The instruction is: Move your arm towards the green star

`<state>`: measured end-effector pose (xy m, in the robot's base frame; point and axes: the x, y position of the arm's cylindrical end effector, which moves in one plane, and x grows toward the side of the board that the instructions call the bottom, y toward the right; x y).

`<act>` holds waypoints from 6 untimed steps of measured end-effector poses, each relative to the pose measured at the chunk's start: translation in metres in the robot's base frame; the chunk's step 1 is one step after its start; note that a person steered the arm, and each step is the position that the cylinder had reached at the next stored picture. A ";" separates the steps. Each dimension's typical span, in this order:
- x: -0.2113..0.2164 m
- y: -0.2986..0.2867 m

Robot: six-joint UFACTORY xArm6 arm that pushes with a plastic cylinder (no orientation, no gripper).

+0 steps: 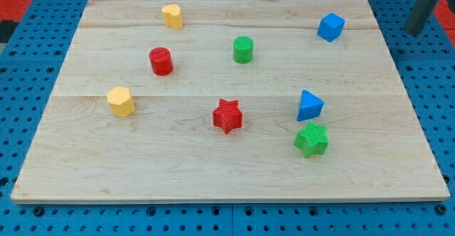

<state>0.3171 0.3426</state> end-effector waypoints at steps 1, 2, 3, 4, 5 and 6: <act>0.066 0.000; 0.143 -0.020; 0.194 -0.096; 0.214 -0.149; 0.206 -0.152; 0.175 -0.191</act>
